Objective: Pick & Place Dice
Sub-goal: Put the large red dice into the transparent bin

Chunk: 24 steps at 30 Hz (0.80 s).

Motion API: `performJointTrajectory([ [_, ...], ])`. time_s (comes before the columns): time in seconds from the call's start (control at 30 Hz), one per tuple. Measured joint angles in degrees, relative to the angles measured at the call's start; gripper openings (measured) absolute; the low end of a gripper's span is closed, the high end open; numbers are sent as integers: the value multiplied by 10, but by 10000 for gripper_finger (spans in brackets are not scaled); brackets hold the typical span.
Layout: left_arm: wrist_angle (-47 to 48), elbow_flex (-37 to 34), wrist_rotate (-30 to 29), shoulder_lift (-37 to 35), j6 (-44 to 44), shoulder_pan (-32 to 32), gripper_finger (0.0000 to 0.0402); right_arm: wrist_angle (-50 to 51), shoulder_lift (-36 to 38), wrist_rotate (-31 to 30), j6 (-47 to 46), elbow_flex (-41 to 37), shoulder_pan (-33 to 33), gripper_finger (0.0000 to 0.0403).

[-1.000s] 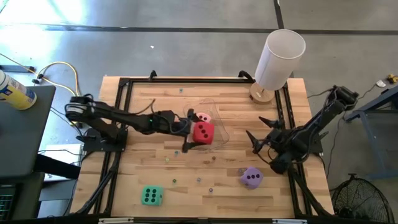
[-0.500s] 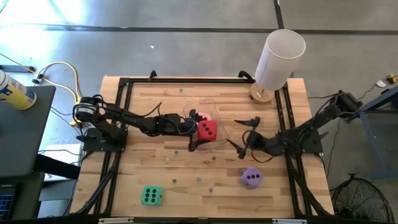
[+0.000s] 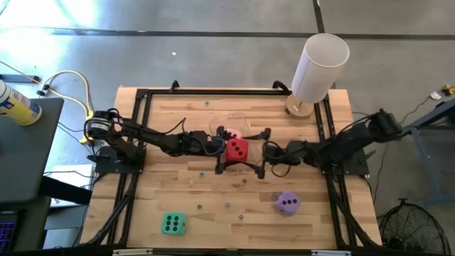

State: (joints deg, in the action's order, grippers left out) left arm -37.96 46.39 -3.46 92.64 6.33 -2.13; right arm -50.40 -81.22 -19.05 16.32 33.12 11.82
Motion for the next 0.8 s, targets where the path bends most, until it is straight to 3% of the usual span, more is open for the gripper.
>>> performJointTrajectory([
  [0.17,2,0,0,0,-3,0,400,14,-39,67,-1,34,-11,400],
  [0.5,11,-1,-14,0,-6,-3,400,72,-63,113,-87,55,-51,400],
  [0.63,9,-1,-16,1,-22,-3,400,82,-63,147,-92,55,-59,400],
  [0.8,-6,-1,-14,1,-23,-3,400,89,-62,146,-93,56,-60,400],
])
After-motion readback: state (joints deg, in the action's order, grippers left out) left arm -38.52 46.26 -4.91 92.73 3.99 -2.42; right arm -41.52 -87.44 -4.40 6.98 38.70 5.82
